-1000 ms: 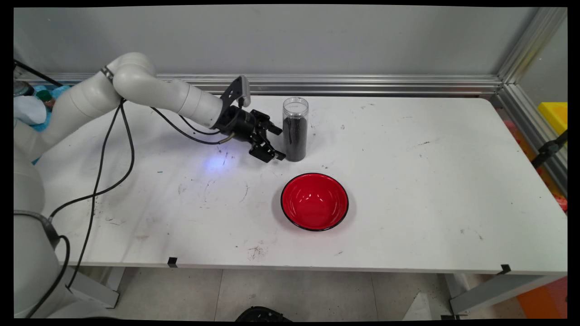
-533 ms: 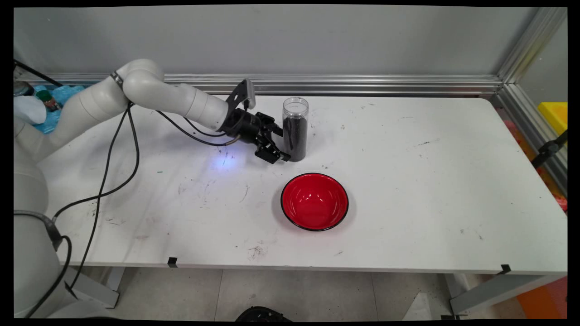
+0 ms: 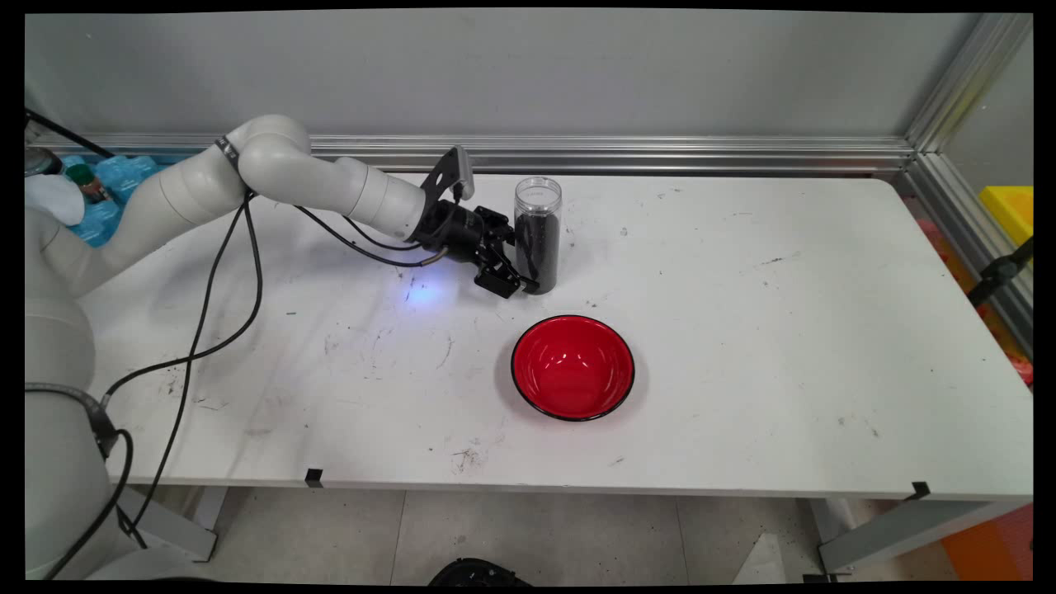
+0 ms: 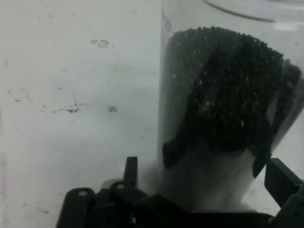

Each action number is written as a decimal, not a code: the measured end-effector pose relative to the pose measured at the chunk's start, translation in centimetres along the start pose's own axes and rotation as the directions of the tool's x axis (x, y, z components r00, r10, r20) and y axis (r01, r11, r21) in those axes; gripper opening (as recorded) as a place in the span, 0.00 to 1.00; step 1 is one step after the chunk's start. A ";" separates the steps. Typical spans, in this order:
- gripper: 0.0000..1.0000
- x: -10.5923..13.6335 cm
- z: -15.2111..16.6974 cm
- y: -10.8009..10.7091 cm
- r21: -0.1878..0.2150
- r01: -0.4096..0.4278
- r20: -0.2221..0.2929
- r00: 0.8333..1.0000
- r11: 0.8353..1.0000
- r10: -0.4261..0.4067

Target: Pick up the black seasoning powder from the table, then pour the black seasoning powder in the red bowl

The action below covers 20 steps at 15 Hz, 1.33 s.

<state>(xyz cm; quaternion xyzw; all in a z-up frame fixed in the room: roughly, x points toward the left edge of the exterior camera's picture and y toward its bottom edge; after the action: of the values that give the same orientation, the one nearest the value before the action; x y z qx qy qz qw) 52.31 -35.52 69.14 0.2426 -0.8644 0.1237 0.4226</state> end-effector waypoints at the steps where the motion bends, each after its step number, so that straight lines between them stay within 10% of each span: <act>1: 1.00 0.0 0.1 0.0 -0.002 0.001 -0.002 1.000 1.000 -0.001; 3: 1.00 0.0 0.3 0.0 -0.008 0.000 -0.005 1.000 1.000 0.000; 4: 0.00 0.0 0.4 0.1 -0.011 -0.002 -0.006 1.000 1.000 0.002; 20: 0.00 1.9 -1.8 0.5 -0.019 -0.044 0.027 0.999 0.999 0.044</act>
<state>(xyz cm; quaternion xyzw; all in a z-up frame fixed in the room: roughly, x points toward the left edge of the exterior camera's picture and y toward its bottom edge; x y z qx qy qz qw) 52.27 -34.94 71.78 0.2214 -0.8765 0.1214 0.4099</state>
